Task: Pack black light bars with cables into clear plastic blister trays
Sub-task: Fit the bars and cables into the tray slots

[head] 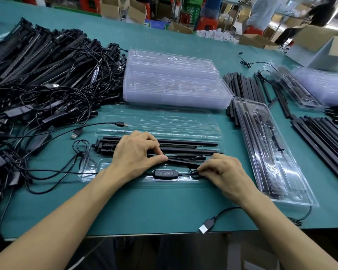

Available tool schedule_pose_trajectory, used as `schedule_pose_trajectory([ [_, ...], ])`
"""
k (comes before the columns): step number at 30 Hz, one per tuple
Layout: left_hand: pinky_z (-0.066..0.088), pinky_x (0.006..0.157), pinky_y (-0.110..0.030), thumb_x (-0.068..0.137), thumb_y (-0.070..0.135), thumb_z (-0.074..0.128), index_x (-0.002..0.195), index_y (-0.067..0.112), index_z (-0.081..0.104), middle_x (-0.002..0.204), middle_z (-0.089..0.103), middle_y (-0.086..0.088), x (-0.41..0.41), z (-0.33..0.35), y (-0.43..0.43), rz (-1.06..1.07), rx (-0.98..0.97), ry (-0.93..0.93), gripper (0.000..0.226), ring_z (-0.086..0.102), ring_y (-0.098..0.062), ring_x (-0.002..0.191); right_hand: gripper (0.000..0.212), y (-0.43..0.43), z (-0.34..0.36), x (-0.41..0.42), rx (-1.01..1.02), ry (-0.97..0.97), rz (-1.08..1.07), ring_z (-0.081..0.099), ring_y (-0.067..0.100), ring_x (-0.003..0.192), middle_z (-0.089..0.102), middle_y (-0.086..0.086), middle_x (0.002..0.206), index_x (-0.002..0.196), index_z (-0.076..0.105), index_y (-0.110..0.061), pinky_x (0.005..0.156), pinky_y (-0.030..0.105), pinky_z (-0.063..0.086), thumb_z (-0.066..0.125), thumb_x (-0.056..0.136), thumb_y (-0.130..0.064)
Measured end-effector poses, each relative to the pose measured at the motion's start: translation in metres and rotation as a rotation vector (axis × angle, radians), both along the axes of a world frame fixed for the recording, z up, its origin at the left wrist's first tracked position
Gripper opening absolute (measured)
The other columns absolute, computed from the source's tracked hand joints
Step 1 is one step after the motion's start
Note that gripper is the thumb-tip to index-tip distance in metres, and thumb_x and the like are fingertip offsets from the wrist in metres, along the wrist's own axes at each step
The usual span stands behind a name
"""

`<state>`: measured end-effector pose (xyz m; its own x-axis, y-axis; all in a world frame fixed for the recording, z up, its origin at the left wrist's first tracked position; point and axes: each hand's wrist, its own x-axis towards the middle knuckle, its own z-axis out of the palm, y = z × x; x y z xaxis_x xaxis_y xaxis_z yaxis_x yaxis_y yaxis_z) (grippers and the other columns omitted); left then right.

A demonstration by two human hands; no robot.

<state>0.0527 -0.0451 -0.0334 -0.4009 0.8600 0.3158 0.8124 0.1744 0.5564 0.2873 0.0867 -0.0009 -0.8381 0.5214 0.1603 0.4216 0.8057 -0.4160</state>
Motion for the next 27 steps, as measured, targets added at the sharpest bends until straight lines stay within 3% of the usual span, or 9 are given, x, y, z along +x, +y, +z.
schedule_pose_trajectory([
  [4, 0.033, 0.081, -0.032, 0.074, 0.060, 0.073, 0.074, 0.037, 0.073, 0.093, 0.062, 0.022, 0.000, 0.000, 0.000, 0.006, -0.012, 0.003, 0.023, 0.051, -0.005, 0.092, 0.009, 0.002, 0.002, 0.002, -0.083, 0.038, -0.076, 0.056, 0.004, 0.068, 0.064, -0.010, 0.071, 0.077, 0.073, -0.022, 0.066, 0.015, 0.042, 0.082, 0.078, -0.018],
  [8, 0.035, 0.082, -0.034, 0.074, 0.057, 0.075, 0.071, 0.037, 0.071, 0.093, 0.063, 0.021, 0.001, 0.002, -0.001, 0.006, -0.015, 0.000, 0.021, 0.052, -0.007, 0.092, 0.014, 0.010, 0.011, 0.001, -0.152, -0.089, -0.069, 0.060, 0.003, 0.077, 0.067, -0.009, 0.081, 0.088, 0.078, -0.021, 0.072, 0.003, 0.038, 0.076, 0.082, -0.008],
  [11, 0.035, 0.083, -0.034, 0.074, 0.054, 0.077, 0.070, 0.036, 0.070, 0.093, 0.064, 0.020, 0.002, 0.002, -0.002, 0.005, 0.000, 0.005, 0.020, 0.053, -0.008, 0.091, 0.020, 0.011, 0.016, 0.001, -0.221, -0.141, -0.080, 0.059, -0.009, 0.074, 0.065, -0.017, 0.080, 0.090, 0.079, -0.020, 0.071, 0.000, 0.038, 0.072, 0.083, -0.002],
  [18, 0.036, 0.093, -0.038, 0.078, 0.049, 0.077, 0.072, 0.034, 0.069, 0.092, 0.065, 0.018, 0.006, 0.007, -0.005, -0.003, -0.008, 0.091, 0.018, 0.058, -0.011, 0.092, 0.021, 0.011, 0.020, -0.005, -0.309, -0.186, -0.162, 0.055, -0.015, 0.060, 0.065, -0.018, 0.067, 0.080, 0.077, -0.023, 0.061, 0.002, 0.038, 0.075, 0.080, -0.003],
  [23, 0.042, 0.087, -0.038, 0.085, 0.047, 0.068, 0.079, 0.029, 0.072, 0.088, 0.066, 0.013, 0.019, 0.016, 0.002, -0.041, 0.005, 0.242, 0.019, 0.061, -0.017, 0.088, 0.022, 0.012, 0.022, -0.006, -0.338, -0.161, -0.195, 0.058, 0.001, 0.059, 0.069, -0.004, 0.066, 0.076, 0.063, -0.020, 0.060, 0.017, 0.044, 0.080, 0.075, -0.006],
  [25, 0.047, 0.084, -0.040, 0.089, 0.051, 0.059, 0.090, 0.027, 0.073, 0.094, 0.068, 0.009, 0.033, 0.021, 0.010, -0.160, 0.018, 0.250, 0.027, 0.060, -0.019, 0.092, 0.027, 0.016, 0.024, -0.006, -0.360, -0.167, -0.201, 0.061, 0.002, 0.059, 0.071, -0.002, 0.066, 0.076, 0.059, -0.018, 0.058, 0.016, 0.046, 0.083, 0.072, -0.008],
  [27, 0.046, 0.091, -0.040, 0.091, 0.059, 0.050, 0.114, 0.030, 0.069, 0.113, 0.066, 0.008, 0.052, 0.024, 0.020, -0.317, -0.054, 0.265, 0.042, 0.058, -0.018, 0.105, 0.029, 0.019, 0.025, -0.007, -0.367, -0.181, -0.202, 0.061, 0.001, 0.059, 0.071, -0.003, 0.066, 0.075, 0.059, -0.020, 0.059, 0.014, 0.046, 0.086, 0.069, -0.010],
])
